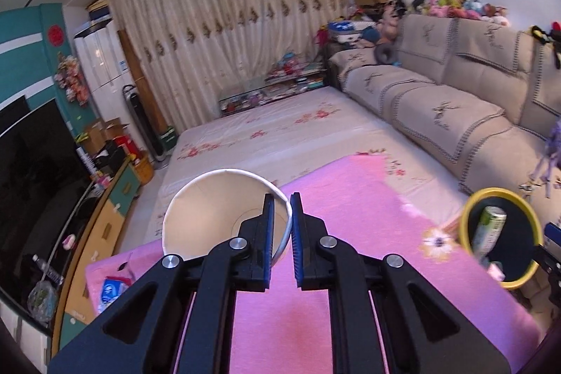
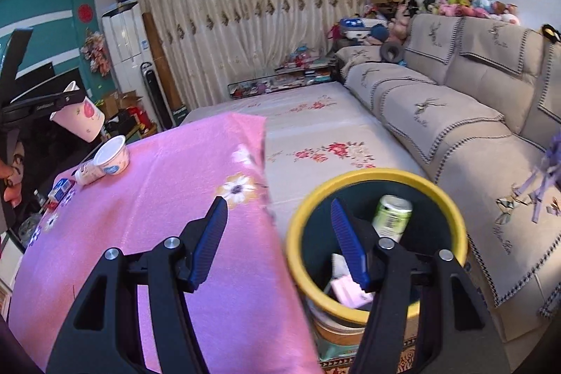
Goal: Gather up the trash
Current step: 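Carry the paper cup with the left gripper into the bin and release, then reach the right gripper to the white bowl and grasp its rim, then carry the white bowl with the right gripper into the bin and release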
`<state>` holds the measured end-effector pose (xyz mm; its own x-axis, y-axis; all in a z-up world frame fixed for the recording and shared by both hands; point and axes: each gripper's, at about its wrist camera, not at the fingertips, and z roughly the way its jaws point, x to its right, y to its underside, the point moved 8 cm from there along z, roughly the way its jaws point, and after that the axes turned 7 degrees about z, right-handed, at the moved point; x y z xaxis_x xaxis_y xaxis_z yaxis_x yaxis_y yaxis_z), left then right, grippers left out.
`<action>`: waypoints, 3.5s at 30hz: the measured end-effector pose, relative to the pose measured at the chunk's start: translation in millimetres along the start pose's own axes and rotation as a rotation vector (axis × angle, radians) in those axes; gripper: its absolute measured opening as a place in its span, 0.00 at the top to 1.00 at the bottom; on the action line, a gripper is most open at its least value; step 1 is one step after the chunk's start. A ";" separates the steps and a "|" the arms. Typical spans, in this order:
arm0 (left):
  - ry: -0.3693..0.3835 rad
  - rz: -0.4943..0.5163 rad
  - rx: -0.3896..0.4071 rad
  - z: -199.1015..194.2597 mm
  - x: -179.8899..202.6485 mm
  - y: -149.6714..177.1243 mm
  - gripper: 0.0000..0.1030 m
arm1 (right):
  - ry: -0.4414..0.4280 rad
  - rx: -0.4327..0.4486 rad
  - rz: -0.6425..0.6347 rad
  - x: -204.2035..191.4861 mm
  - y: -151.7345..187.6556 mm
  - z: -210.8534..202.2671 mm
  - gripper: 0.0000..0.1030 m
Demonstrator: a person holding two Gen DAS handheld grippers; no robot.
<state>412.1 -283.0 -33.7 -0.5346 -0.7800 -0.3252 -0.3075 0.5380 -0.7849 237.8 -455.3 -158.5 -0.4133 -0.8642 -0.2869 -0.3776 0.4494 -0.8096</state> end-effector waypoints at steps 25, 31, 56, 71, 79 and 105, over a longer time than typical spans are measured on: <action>0.530 0.165 -0.130 37.8 412.8 -30.2 0.90 | 0.255 0.011 0.223 216.6 26.7 -88.2 0.43; 0.514 0.144 -0.122 55.8 404.9 -26.6 0.41 | 0.251 -0.013 0.231 218.2 30.2 -78.4 0.43; -0.038 -0.302 0.035 -42.2 -7.0 124.5 0.18 | 0.014 -0.090 0.005 45.3 8.5 -12.9 0.43; -0.141 -0.513 -0.055 -31.7 -123.4 241.2 0.18 | -0.237 -0.157 -0.241 -176.3 -33.3 59.3 0.43; -0.104 -0.564 -0.076 -29.4 -127.5 253.1 0.17 | -0.264 -0.248 -0.284 -273.2 -39.1 146.6 0.43; -0.093 -0.460 -0.064 -31.7 -103.9 239.3 0.15 | -0.201 -0.441 -0.189 -313.7 -5.3 245.8 0.94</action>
<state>369.0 -63.1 -171.0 -0.2597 -0.9657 0.0002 -0.5455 0.1465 -0.8252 573.1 -242.2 -190.0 -0.1530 -0.9463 -0.2848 -0.7615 0.2966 -0.5764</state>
